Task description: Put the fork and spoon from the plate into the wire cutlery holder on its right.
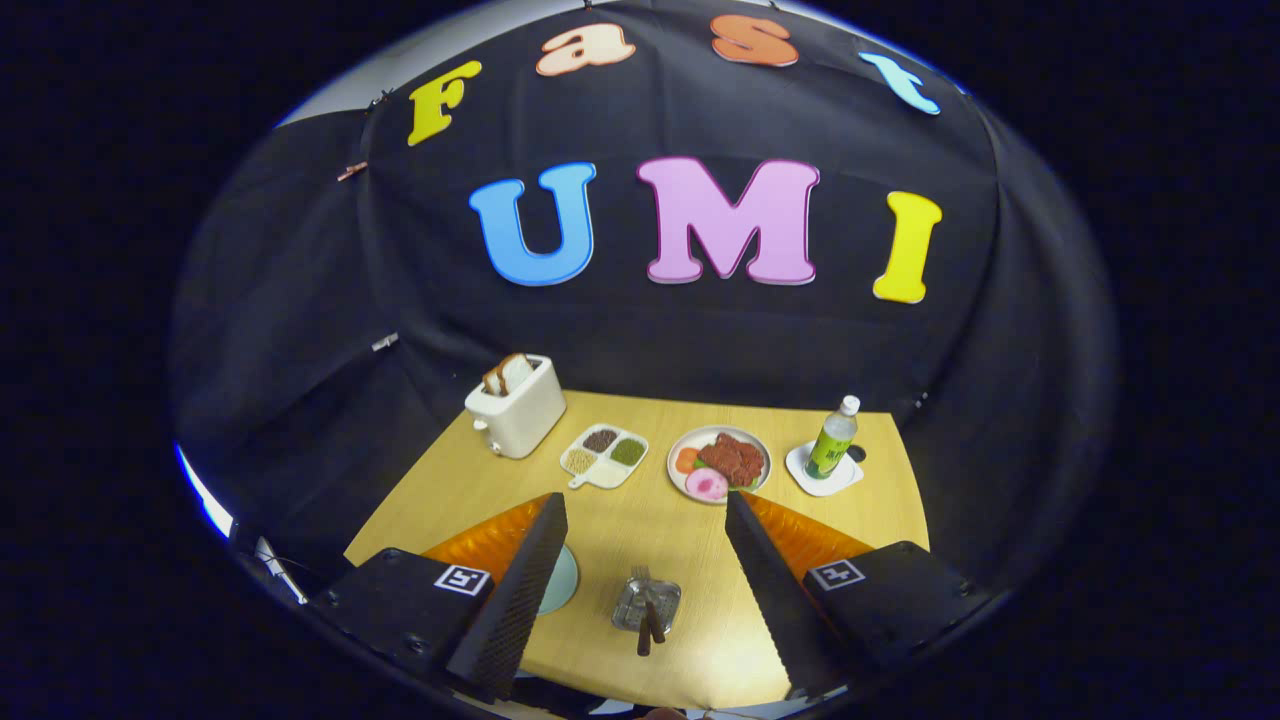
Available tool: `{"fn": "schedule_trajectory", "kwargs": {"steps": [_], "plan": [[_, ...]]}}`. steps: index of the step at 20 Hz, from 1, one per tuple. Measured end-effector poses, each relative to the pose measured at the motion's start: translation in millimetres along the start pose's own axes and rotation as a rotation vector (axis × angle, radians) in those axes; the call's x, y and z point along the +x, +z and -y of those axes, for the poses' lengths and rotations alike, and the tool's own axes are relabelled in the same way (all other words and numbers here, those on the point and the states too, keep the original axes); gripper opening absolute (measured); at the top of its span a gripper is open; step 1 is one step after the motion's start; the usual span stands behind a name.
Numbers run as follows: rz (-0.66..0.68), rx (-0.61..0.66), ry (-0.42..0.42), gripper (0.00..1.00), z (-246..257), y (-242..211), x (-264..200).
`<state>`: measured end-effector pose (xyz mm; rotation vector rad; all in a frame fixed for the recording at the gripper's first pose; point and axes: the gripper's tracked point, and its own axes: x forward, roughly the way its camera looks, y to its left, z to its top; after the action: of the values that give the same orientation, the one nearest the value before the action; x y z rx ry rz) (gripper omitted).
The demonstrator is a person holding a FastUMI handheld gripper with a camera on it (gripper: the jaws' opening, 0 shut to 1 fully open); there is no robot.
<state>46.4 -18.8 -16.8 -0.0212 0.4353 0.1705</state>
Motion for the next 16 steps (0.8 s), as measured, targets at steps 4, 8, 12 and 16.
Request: {"fn": "schedule_trajectory", "kwargs": {"steps": [4, 8, 12, 16], "plan": [[0.168, 0.052, -0.018, 0.99, -4.9, 22.7, -23.4], [0.275, 0.076, -0.041, 0.99, 5.5, 30.8, -43.3], [0.374, 0.104, -0.069, 0.99, 14.7, 30.9, -60.9], [0.388, 0.093, -0.092, 0.99, 23.1, 20.3, -64.2]]}}
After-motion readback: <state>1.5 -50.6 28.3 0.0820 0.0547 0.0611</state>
